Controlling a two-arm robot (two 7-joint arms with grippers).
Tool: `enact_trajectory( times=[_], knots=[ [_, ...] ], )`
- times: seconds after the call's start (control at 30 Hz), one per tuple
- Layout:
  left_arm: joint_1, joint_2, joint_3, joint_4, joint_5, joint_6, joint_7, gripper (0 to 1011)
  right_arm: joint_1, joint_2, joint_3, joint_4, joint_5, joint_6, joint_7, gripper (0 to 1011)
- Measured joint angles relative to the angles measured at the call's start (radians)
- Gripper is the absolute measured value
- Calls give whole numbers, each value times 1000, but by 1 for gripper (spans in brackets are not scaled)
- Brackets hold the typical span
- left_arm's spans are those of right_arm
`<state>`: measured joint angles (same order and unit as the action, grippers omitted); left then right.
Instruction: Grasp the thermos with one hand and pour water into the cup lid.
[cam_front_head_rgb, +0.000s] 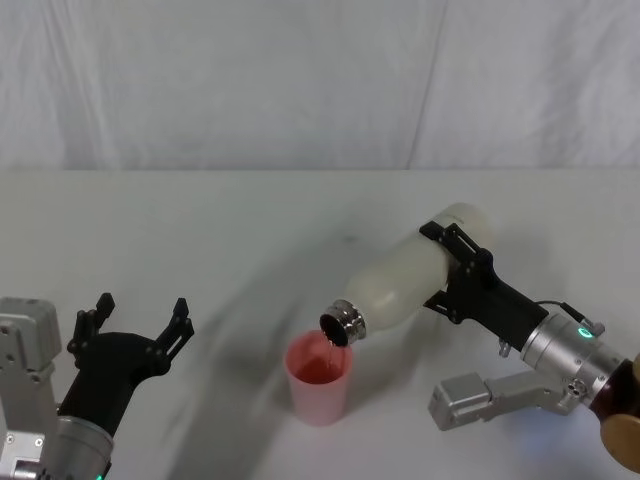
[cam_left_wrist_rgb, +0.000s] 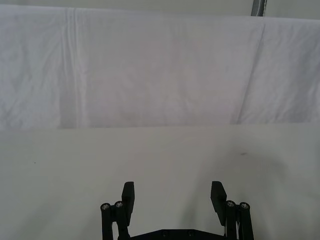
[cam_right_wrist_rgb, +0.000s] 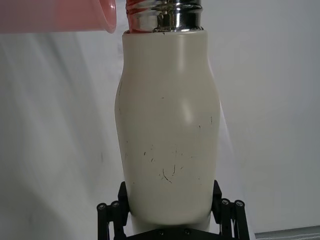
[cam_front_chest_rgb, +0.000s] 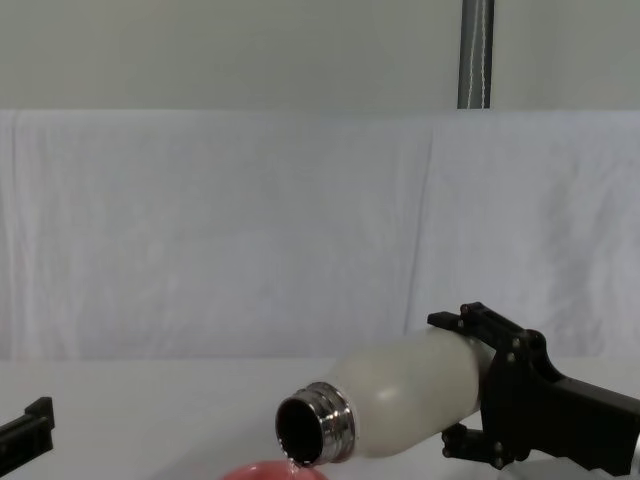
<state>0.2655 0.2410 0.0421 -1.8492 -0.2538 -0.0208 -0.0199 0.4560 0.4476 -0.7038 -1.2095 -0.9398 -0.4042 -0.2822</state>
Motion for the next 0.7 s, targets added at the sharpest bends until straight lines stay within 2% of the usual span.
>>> enact_trajectory(
  times=[0.37, 0.7],
  knots=[
    [0, 0, 0, 0, 0, 0, 0, 1001, 0, 0, -1, 0, 1, 0, 0, 955],
    [0, 0, 0, 0, 0, 0, 0, 1001, -7, -7, 16, -3, 43, -15, 22, 955]
  ],
)
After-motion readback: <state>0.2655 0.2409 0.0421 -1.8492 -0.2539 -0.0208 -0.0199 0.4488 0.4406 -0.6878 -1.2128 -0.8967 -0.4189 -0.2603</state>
